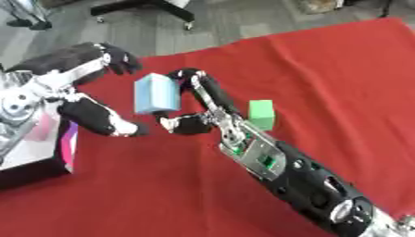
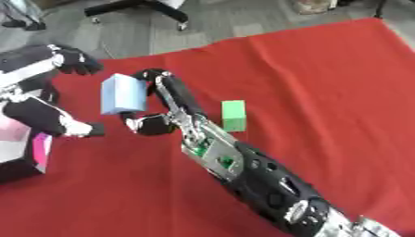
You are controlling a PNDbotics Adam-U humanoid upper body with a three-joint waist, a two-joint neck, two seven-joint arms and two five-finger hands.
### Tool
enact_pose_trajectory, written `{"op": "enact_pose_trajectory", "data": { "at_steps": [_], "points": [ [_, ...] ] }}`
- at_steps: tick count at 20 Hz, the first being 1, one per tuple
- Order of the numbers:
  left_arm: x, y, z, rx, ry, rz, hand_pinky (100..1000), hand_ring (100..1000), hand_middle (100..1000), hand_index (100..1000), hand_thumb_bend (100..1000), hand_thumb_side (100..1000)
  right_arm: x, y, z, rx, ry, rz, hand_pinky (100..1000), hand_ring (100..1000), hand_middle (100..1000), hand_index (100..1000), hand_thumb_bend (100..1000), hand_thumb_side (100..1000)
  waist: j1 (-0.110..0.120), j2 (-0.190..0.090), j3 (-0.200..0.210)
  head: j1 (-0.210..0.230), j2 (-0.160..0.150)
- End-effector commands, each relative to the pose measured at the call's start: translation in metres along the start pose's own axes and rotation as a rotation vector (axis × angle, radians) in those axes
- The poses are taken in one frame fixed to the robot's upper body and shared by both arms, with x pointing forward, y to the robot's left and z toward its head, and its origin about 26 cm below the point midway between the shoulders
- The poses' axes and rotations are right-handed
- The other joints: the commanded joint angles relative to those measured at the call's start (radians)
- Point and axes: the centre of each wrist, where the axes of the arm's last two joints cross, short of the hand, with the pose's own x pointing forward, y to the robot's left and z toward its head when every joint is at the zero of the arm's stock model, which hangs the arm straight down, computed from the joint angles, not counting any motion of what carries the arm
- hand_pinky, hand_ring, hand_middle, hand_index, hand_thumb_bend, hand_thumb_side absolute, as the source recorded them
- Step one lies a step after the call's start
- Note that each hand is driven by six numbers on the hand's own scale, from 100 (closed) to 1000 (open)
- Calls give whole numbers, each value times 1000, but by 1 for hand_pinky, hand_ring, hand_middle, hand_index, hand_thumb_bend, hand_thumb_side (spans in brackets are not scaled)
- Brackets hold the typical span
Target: Pick up the objects with one hand, pass them to the other hand, and then place them into the box on the other side of the table.
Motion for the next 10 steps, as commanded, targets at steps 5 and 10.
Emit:
{"op": "enact_pose_trajectory", "data": {
  "at_steps": [5,10],
  "points": [
    [1,6,-5,44,10,-39,843,803,761,862,640,295,13,0,-5,10,-30,-28,762,638,483,578,181,100,10,-27,-1,8,-2],
    [0,5,-8,90,21,-58,836,797,754,856,590,306,14,1,-5,28,-37,-32,763,638,482,577,181,100,10,-27,-1,12,-12]
  ]
}}
